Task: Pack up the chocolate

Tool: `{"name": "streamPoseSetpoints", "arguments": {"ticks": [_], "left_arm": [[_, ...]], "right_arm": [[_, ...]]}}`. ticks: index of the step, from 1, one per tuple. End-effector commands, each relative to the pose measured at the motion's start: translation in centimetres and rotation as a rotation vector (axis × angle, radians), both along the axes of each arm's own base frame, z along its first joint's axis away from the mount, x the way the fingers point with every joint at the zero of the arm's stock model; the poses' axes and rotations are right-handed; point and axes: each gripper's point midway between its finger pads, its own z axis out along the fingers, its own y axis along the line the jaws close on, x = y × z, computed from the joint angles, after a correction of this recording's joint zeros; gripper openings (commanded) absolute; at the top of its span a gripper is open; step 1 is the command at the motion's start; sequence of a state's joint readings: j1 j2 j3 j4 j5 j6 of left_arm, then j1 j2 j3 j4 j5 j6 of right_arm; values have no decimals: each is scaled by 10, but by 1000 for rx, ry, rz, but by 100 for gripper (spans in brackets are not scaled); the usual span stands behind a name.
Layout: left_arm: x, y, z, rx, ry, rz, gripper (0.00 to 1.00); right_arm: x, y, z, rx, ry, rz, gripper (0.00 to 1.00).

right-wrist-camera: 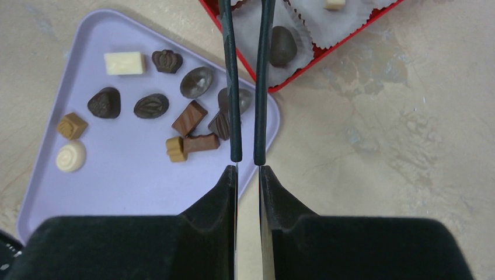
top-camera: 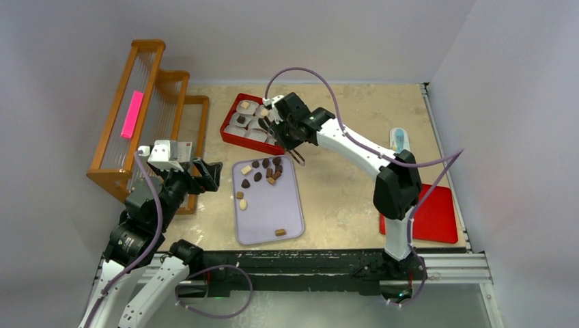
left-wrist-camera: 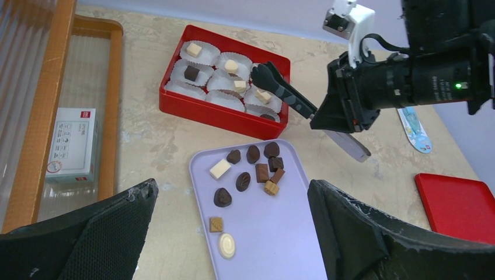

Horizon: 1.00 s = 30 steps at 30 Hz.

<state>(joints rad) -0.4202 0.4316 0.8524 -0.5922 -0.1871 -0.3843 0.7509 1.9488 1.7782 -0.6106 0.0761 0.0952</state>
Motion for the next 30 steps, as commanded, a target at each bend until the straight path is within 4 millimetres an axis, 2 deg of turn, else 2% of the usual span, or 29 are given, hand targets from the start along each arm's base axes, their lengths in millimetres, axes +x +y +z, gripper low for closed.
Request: {"name": "streamPoseSetpoints", "arguments": {"ticks": [1, 9, 24, 30], "left_arm": [[0, 1, 9, -22, -34, 7, 100], [0, 0, 10, -27, -41, 2, 100], [-3, -2, 13, -33, -51, -11, 100], [-2, -1, 12, -32, -51, -7, 100]], "right_arm": [[19, 24, 25, 80, -68, 53, 17], [26, 36, -1, 80, -21, 56, 21], [26, 45, -29, 80, 47, 46, 27], [24, 48, -34, 81, 70, 51, 30]]}}
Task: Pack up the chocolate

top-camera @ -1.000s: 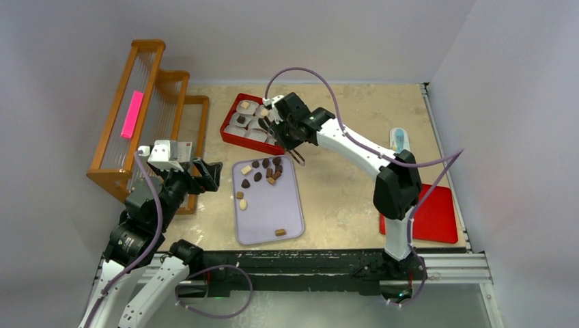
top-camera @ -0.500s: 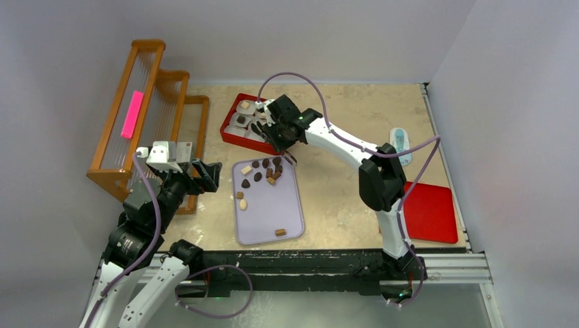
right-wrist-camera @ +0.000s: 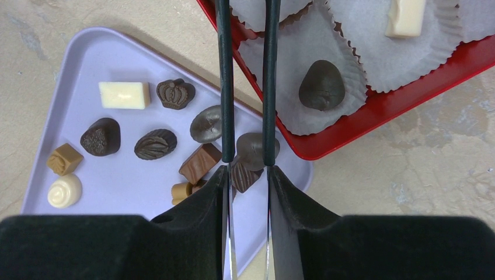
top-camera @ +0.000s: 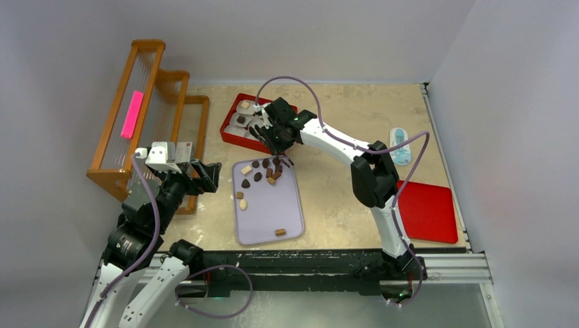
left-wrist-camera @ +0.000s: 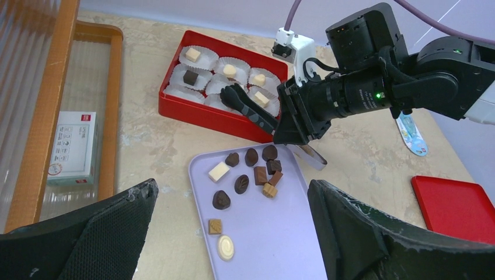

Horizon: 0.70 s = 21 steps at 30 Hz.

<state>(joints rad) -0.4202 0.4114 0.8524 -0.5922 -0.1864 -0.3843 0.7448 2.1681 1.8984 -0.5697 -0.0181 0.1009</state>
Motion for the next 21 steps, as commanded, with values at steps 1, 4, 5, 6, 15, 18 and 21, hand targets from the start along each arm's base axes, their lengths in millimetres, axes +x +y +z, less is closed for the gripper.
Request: {"name": "streamPoseSetpoints", "arguments": {"ticks": [1, 4, 5, 6, 15, 18, 21], "left_arm": [[1, -2, 8, -23, -30, -6, 100], [2, -3, 8, -22, -27, -6, 100], [2, -3, 7, -21, -27, -6, 100], [2, -3, 8, -22, -28, -6, 100], [2, -3, 8, -22, -28, -6, 100], [2, -3, 8, -22, -29, -6, 100], [2, -3, 8, -23, -29, -7, 100]], "right_arm": [[5, 12, 23, 62, -22, 3, 31], [4, 11, 21, 60, -15, -3, 31], [4, 10, 19, 58, -12, -4, 32], [4, 10, 19, 58, -12, -5, 32], [5, 8, 24, 58, -25, -13, 37], [5, 9, 26, 60, -27, -14, 38], [5, 8, 30, 64, -34, -14, 38]]}}
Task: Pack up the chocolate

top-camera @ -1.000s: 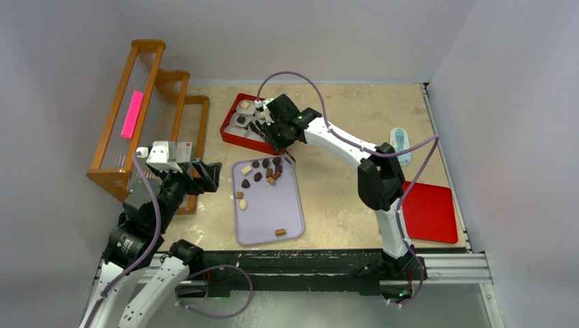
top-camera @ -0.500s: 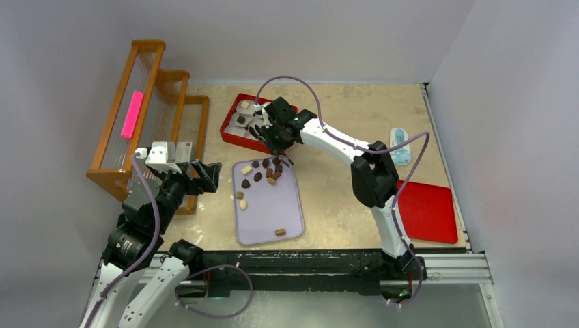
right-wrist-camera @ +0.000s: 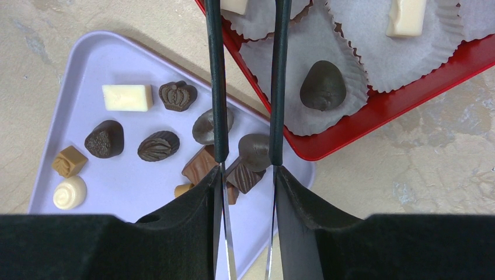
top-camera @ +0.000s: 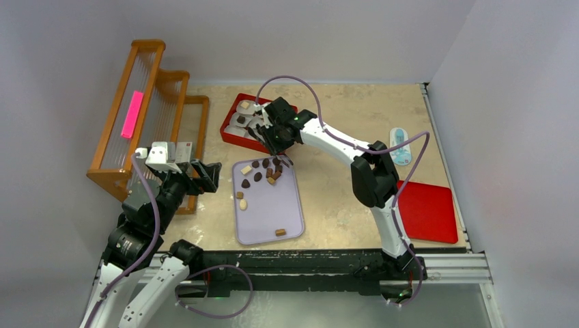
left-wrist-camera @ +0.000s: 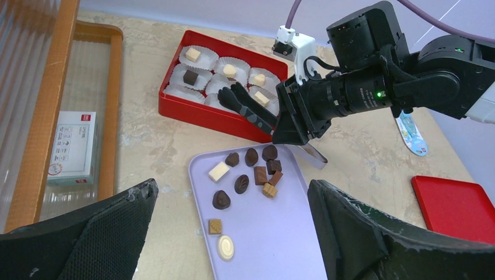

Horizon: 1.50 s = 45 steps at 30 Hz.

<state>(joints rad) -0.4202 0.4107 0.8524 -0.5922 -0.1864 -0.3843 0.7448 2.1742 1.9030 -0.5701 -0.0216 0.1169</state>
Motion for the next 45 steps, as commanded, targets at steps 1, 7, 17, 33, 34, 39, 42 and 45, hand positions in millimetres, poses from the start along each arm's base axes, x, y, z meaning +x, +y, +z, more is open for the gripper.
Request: {"name": "streamPoseSetpoints", "arguments": {"ticks": [1, 7, 17, 33, 34, 39, 42, 45], "left_arm": [[2, -3, 8, -23, -29, -7, 100], [2, -3, 8, -22, -28, -7, 100], [3, -3, 6, -20, -24, -6, 100], [3, -3, 6, -19, -23, -8, 100], [3, -3, 7, -20, -24, -7, 100], [3, -3, 6, -18, -22, -6, 100], [3, -3, 7, -20, -25, -4, 100], [3, -3, 8, -22, -28, -4, 100]], "right_arm": [[5, 6, 32, 57, -46, -3, 38], [5, 3, 54, 71, -79, -4, 38], [-9, -15, 87, 87, -139, -2, 37], [-83, -71, 79, 25, -89, 16, 37], [-90, -74, 74, 10, -80, 22, 37], [-122, -85, 65, -38, -46, 49, 38], [-138, -83, 62, -41, -35, 74, 38], [-151, -78, 59, -49, -17, 109, 38]]}}
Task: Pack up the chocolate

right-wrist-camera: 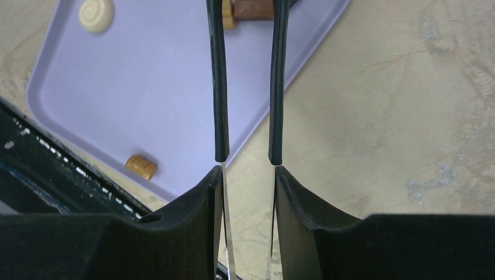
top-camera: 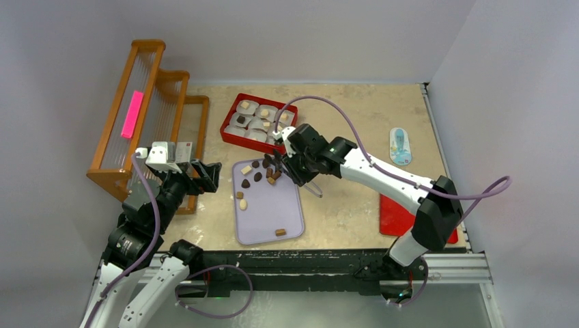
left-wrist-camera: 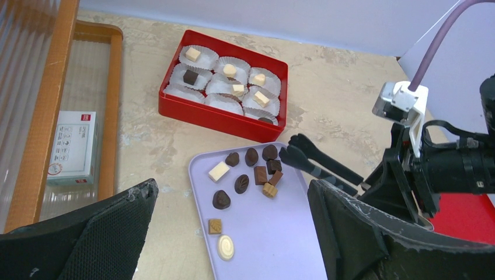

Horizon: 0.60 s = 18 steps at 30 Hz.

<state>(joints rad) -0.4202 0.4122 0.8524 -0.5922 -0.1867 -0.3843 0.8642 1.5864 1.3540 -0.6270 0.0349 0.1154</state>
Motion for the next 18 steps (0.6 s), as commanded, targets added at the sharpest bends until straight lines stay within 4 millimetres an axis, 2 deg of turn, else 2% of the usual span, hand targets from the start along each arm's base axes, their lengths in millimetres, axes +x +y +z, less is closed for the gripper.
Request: {"name": "streamPoseSetpoints", "arguments": {"ticks": [1, 7, 18], "left_arm": [[2, -3, 8, -21, -28, -5, 100], [1, -2, 9, -23, -32, -3, 100], [1, -2, 9, -25, -36, -3, 100]], "right_arm": [[-18, 1, 2, -9, 14, 24, 38], [-23, -2, -12, -48, 44, 17, 38], [-31, 0, -25, -51, 93, 35, 39]]}}
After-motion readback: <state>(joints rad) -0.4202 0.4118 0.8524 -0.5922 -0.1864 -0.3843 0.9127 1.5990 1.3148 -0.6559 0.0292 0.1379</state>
